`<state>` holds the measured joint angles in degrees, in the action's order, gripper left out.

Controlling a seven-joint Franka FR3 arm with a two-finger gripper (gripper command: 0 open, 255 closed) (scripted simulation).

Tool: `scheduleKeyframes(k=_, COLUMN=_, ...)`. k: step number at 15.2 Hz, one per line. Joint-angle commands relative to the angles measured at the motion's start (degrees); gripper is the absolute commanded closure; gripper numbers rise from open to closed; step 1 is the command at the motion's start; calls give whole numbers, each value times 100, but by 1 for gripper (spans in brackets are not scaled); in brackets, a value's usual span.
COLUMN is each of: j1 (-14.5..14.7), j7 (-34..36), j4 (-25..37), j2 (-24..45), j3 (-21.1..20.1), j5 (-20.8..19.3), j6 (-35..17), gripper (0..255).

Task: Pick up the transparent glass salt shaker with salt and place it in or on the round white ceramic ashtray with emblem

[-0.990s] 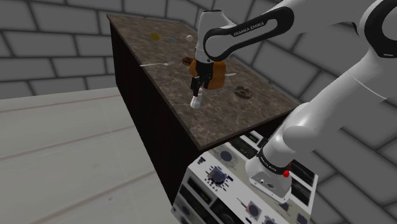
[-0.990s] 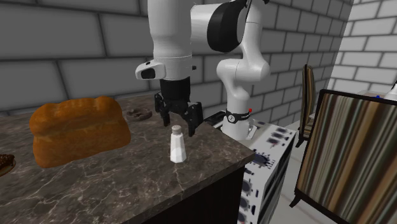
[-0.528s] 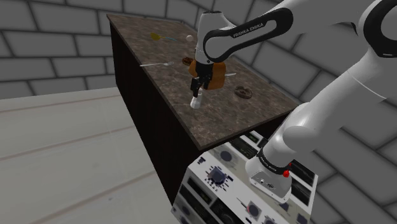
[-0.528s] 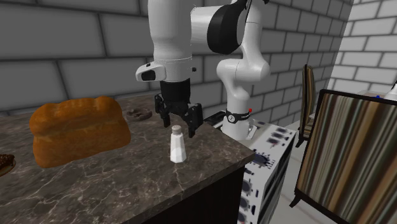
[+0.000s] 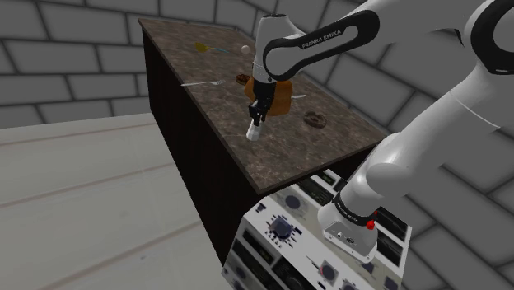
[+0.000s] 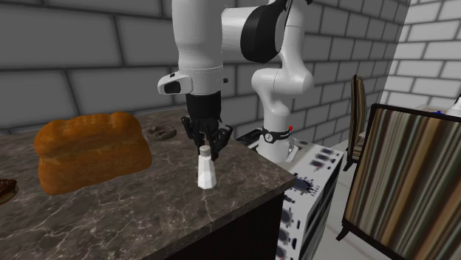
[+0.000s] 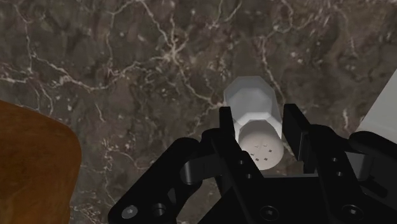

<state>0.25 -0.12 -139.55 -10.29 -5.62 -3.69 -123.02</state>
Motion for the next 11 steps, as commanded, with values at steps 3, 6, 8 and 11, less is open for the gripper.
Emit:
scheduleKeyframes(k=3, j1=0, j7=-11, j4=36, j2=-42, j3=3, j5=7, j6=82, gripper=255)
scheduleKeyframes(k=6, j1=5, j7=-39, j4=158, j2=-169, j3=7, j5=29, j6=329, gripper=255)
scheduleKeyframes(k=8, j1=7, j7=-57, j4=244, j2=-248, j3=11, j5=42, j6=493, gripper=255)
scheduleKeyframes(k=11, j1=10, j7=-81, j4=383, j2=-354, j3=15, j5=58, j6=737, gripper=255)
